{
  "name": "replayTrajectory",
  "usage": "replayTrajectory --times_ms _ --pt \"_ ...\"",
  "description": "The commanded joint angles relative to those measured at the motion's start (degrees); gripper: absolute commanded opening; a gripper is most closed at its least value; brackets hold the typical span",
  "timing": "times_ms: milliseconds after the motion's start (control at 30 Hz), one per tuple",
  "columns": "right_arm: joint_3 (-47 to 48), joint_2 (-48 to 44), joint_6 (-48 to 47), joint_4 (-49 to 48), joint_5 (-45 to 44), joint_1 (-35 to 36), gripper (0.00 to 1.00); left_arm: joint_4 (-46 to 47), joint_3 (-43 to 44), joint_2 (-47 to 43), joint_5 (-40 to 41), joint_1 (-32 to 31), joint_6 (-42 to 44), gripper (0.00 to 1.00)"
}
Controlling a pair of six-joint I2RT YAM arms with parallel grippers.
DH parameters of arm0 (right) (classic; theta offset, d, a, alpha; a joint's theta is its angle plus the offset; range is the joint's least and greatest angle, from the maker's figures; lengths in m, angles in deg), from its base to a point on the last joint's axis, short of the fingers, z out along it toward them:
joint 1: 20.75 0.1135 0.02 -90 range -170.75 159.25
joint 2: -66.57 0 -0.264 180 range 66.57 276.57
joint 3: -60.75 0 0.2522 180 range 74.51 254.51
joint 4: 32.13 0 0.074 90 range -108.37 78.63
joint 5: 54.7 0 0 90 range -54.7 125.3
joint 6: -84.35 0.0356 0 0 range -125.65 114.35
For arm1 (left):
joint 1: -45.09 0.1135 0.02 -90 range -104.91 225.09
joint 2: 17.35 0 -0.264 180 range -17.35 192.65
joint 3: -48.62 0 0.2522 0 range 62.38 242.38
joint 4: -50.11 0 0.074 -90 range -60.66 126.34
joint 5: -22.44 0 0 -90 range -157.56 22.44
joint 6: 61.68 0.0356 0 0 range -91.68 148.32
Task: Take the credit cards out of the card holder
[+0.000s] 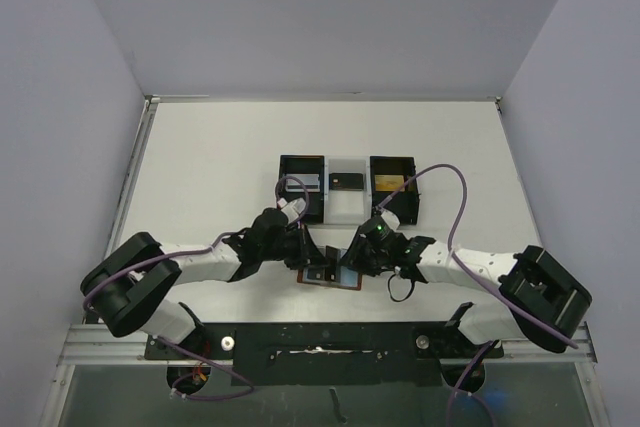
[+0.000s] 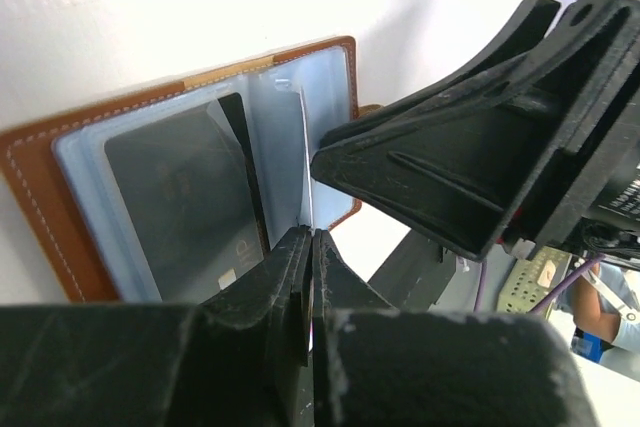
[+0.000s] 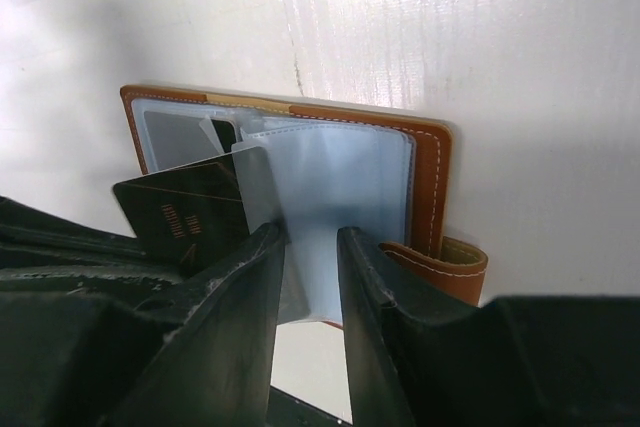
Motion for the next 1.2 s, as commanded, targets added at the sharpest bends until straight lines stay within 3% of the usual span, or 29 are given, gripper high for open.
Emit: replayTrajectory --times_ms 0,367,567,833,1000,1167 --pt "2.3 -2.2 -3.7 3.3 -3.9 0.5 0.31 -0.7 1.4 -3.7 0.9 0.5 1.7 0.0" --pt "1.7 -10.2 -8.6 -4.4 -4.4 2.2 0.32 -14.7 1.0 -13.6 9.2 2.5 4.8 0.0" --pt "2.8 -6.9 -11.5 -11.4 1.3 2.4 0.32 -19.1 1.2 -17.2 11.0 4.5 5.8 0.0" --pt "8.4 4.9 -10.7 -4.8 2.4 2.7 0.29 -22.6 -0.4 -24.6 17.2 5.4 4.8 0.0" --pt "11.2 5.7 -12.7 0.6 -1.4 3.5 0.29 -22.4 -1.2 -27.0 17.1 6.0 5.0 0.0" --pt "13.0 1.6 -14.1 1.9 -6.6 3.9 0.4 -20.0 -2.0 -27.8 16.5 6.1 5.4 0.0"
